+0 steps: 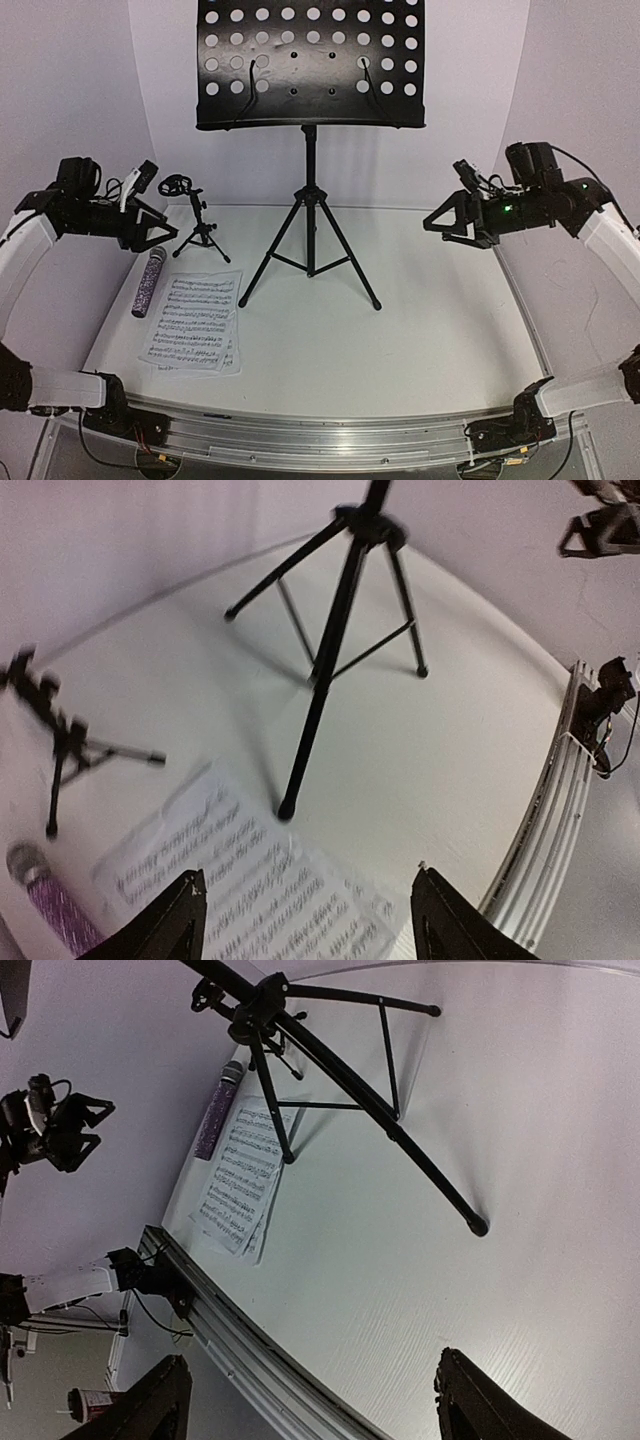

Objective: Pack up the instrument practice props

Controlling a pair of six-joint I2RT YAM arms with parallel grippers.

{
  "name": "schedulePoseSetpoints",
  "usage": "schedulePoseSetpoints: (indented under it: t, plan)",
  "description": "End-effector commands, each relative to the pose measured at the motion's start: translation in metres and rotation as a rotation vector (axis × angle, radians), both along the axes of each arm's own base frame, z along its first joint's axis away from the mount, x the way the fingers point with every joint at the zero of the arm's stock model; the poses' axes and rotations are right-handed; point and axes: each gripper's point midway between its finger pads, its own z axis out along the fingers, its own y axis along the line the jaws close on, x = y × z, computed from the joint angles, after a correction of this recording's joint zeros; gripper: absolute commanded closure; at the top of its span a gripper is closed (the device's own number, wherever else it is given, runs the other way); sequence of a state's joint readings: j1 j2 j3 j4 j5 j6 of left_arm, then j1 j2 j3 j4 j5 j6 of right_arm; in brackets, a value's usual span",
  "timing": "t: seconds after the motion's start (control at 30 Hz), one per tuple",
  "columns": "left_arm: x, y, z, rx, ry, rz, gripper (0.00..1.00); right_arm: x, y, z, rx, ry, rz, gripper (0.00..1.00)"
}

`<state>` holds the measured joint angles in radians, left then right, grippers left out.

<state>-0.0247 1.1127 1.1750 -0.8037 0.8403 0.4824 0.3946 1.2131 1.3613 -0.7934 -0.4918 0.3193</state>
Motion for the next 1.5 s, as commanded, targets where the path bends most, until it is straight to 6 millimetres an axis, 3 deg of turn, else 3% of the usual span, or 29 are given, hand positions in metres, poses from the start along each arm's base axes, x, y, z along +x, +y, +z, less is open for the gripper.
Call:
schedulePoseSetpoints:
  t: [0.0, 0.1, 0.17, 0.33, 0.43, 0.6, 0.8, 0.87, 1.03, 1.2, 1.33, 1.47]
  plan:
    - [0.017, -0.072, 0.023, -0.103, -0.281, -0.174, 0.26, 0.042, 0.024, 0.016, 0.063, -0.232, -0.057, 0.26]
    - [0.036, -0.105, 0.008, -0.096, -0.269, -0.177, 0.26, 0.052, 0.034, 0.011, 0.036, -0.332, -0.085, 0.28]
    - [0.054, -0.125, -0.005, -0.106, -0.281, -0.171, 0.26, 0.058, 0.036, -0.002, -0.006, -0.366, -0.122, 0.29]
    - [0.096, -0.157, -0.032, -0.153, -0.247, -0.14, 0.23, 0.085, 0.05, -0.025, 0.024, -0.335, -0.226, 0.33]
    - [0.112, -0.171, -0.048, -0.146, -0.253, -0.163, 0.23, 0.094, 0.079, -0.041, 0.01, -0.316, -0.155, 0.29]
    - [0.123, -0.187, -0.071, -0.127, -0.239, -0.224, 0.25, 0.119, 0.109, -0.07, -0.014, -0.317, -0.092, 0.23]
    - [0.151, -0.201, -0.088, -0.127, -0.203, -0.195, 0.41, 0.15, 0.141, -0.09, -0.05, -0.364, -0.01, 0.2]
    - [0.149, -0.207, -0.091, -0.126, -0.192, -0.214, 0.54, 0.158, 0.143, -0.099, -0.082, -0.381, -0.004, 0.19]
    - [0.134, -0.219, -0.095, -0.166, -0.117, -0.236, 0.98, 0.17, 0.139, -0.111, -0.139, -0.406, -0.012, 0.2]
    - [0.114, -0.239, -0.091, -0.238, -0.032, -0.16, 1.0, 0.185, 0.117, -0.112, -0.167, -0.407, -0.065, 0.21]
    - [0.098, -0.264, -0.093, -0.303, 0.014, -0.016, 1.0, 0.201, 0.091, -0.1, -0.163, -0.388, -0.105, 0.21]
    - [0.088, -0.284, -0.105, -0.353, 0.092, 0.102, 1.0, 0.197, 0.085, -0.089, -0.184, -0.378, -0.064, 0.2]
